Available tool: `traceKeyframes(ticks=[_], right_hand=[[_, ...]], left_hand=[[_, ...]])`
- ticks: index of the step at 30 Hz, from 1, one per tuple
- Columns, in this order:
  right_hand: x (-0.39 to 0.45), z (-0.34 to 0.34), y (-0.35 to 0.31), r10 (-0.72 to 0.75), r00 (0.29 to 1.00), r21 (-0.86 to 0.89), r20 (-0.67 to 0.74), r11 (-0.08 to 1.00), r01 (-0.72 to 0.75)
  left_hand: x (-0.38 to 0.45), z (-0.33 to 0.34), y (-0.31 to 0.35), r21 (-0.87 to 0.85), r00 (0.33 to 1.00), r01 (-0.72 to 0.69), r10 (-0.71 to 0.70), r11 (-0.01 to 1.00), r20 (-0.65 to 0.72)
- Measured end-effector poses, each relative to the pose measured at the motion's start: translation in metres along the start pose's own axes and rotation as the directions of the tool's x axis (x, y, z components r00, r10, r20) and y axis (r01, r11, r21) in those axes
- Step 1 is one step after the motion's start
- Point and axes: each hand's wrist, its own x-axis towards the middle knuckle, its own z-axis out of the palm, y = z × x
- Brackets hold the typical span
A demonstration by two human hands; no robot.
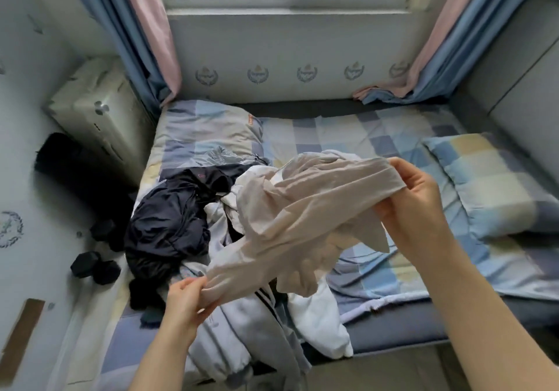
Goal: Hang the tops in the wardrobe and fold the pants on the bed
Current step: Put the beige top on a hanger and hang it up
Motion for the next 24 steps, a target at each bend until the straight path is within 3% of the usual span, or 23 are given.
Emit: traceKeyframes(ticks=[2, 4, 5, 6, 7, 9, 12, 14, 16, 19, 22, 24], right_hand=[[-0.018, -0.017, -0.011, -0.013, 1.0, -0.019, -0.011, 1.0, 0.013], [-0.037, -0.03, -0.018, -0.001, 1.0, -0.034, -0.011, 0.999, 0.001], [-0.044, -0.034, -0.019, 0.013, 1.0, -0.043, -0.005, 0.999, -0.014], [-0.056, -0.041, -0.022, 0.019, 1.0, -0.041, -0.007, 0.999, -0.019], [-0.063, -0.044, -0.023, 0.03, 1.0, -0.036, -0.001, 0.999, -0.03], [-0.079, -0.048, -0.027, 0.042, 0.999, -0.033, 0.023, 0.999, -0.042], [-0.101, -0.052, -0.033, 0.064, 0.996, -0.073, 0.062, 0.996, -0.06], [-0.117, -0.058, -0.04, 0.061, 0.996, -0.139, 0.059, 0.989, -0.052], [-0.136, -0.071, -0.046, 0.043, 0.999, -0.217, -0.005, 0.975, -0.043], [-0.166, -0.1, -0.054, 0.033, 0.995, -0.406, -0.094, 0.911, -0.068], [-0.208, -0.131, -0.05, 0.133, 0.981, -0.525, -0.141, 0.83, -0.188], [-0.234, -0.145, -0.038, 0.172, 0.964, -0.619, -0.205, 0.74, -0.263]], left_hand=[[-0.01, 0.004, -0.012, 0.287, 0.999, -0.009, 0.02, 0.958, -0.036], [-0.02, 0.014, -0.019, 0.595, 0.994, -0.065, 0.106, 0.801, -0.034], [-0.024, 0.021, -0.018, 0.649, 0.988, -0.123, 0.151, 0.751, 0.012], [-0.031, 0.032, -0.015, 0.631, 0.98, -0.197, 0.175, 0.75, 0.098], [-0.038, 0.043, -0.009, 0.539, 0.974, -0.217, 0.143, 0.814, 0.175], [-0.056, 0.069, 0.002, 0.339, 0.947, -0.084, -0.031, 0.937, 0.32], [-0.081, 0.102, 0.011, 0.29, 0.768, 0.079, -0.244, 0.954, 0.592], [-0.099, 0.119, 0.014, 0.345, 0.671, 0.019, -0.267, 0.939, 0.692], [-0.113, 0.131, 0.018, 0.389, 0.722, -0.109, -0.196, 0.915, 0.664], [-0.121, 0.142, 0.029, 0.267, 0.762, -0.188, -0.032, 0.945, 0.647], [-0.138, 0.153, 0.047, 0.054, 0.727, -0.247, 0.149, 0.967, 0.67], [-0.156, 0.159, 0.06, -0.071, 0.666, -0.293, 0.257, 0.953, 0.7]])
